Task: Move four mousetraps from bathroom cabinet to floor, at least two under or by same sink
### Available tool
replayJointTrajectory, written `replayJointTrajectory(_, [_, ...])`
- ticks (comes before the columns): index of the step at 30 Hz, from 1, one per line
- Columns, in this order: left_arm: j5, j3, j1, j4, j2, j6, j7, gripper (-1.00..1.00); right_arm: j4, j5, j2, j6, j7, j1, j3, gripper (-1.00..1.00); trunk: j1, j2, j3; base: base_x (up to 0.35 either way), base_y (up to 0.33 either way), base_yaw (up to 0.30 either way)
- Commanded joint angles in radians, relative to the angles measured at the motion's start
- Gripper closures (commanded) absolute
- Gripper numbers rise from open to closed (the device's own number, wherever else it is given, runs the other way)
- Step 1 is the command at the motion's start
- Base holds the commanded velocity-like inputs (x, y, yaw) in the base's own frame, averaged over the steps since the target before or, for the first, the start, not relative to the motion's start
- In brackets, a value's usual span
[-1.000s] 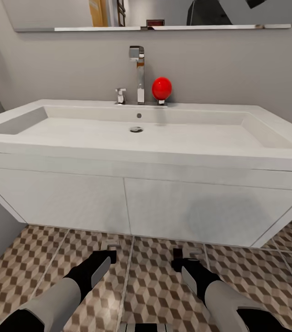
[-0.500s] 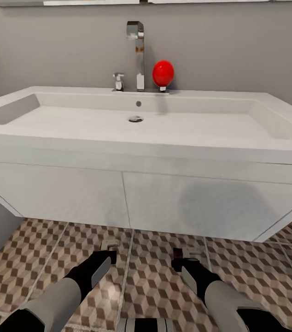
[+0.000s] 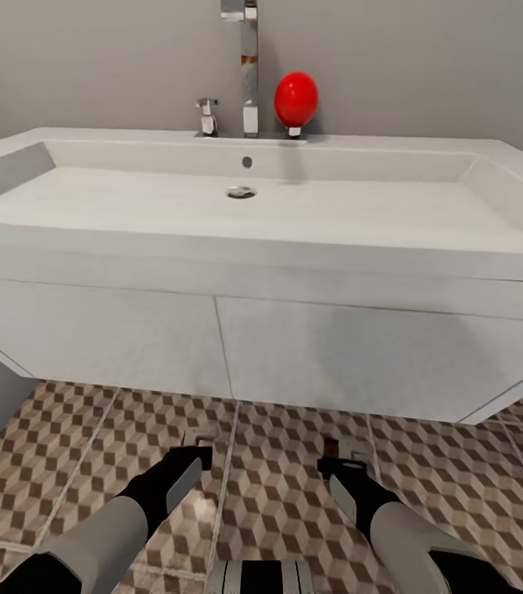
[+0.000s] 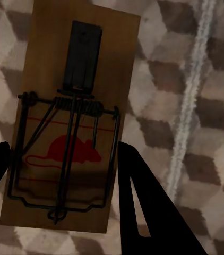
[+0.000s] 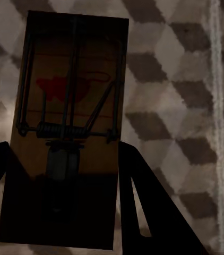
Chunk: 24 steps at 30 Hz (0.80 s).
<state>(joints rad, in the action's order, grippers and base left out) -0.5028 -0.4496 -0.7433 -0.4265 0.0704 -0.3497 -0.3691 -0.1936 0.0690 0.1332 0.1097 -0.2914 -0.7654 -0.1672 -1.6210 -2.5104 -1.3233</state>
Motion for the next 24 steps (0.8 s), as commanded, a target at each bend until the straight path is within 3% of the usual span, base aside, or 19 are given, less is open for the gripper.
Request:
replayJointTrajectory(1, [-0.007, -0.022, -0.001, -0.005, -0.001, -0.003, -0.01, 1.0, -0.001, 0.005, 0.001, 0.0, -0.006, 0.0, -0.014, 1.0, 0.0, -0.001, -0.005, 0.0, 0.0, 0.0])
replayJointTrajectory(9, [-0.008, -0.085, -0.002, -0.005, -0.001, 0.001, -0.01, 1.0, -0.003, 0.015, 0.003, 0.0, -0.005, 0.0, -0.006, 1.0, -0.004, -0.002, -0.036, 0.0, 0.0, 0.0])
replayJointTrajectory(24, [-0.007, -0.09, -0.003, -0.15, -0.002, -0.004, -0.01, 1.0, -0.013, 0.022, 0.0, 0.008, 0.002, -0.041, 0.0, 1.0, -0.011, -0.006, -0.094, 0.0, 0.0, 0.0])
